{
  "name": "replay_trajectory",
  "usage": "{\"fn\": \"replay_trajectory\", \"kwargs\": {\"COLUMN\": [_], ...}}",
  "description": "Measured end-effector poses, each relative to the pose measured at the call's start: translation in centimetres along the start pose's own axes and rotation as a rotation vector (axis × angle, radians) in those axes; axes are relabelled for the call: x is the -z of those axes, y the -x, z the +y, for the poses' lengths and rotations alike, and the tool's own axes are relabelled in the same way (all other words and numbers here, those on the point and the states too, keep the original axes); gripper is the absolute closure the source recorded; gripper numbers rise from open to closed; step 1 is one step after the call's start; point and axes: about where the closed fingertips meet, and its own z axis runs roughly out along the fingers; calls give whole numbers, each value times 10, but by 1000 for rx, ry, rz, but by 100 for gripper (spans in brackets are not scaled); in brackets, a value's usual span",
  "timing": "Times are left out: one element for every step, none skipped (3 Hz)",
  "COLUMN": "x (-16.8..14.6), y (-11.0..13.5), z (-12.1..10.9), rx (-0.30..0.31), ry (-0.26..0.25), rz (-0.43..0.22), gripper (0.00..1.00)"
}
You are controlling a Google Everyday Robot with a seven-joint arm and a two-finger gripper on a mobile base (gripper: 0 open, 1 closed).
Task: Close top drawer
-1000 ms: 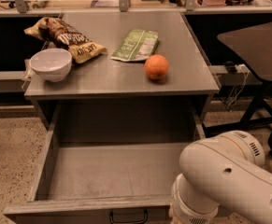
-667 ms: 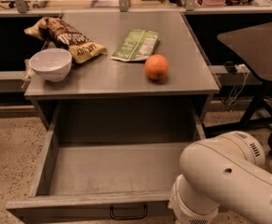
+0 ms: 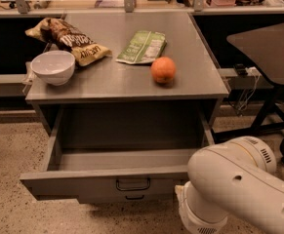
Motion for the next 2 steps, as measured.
{"fn": "replay_trajectory", "kwargs": {"x": [-3,-11], "y": [4,9], "z": [0,-14], "rx": [28,63], "ry": [1,-23], "rz": [-32,-53], "gripper": [16,40]}}
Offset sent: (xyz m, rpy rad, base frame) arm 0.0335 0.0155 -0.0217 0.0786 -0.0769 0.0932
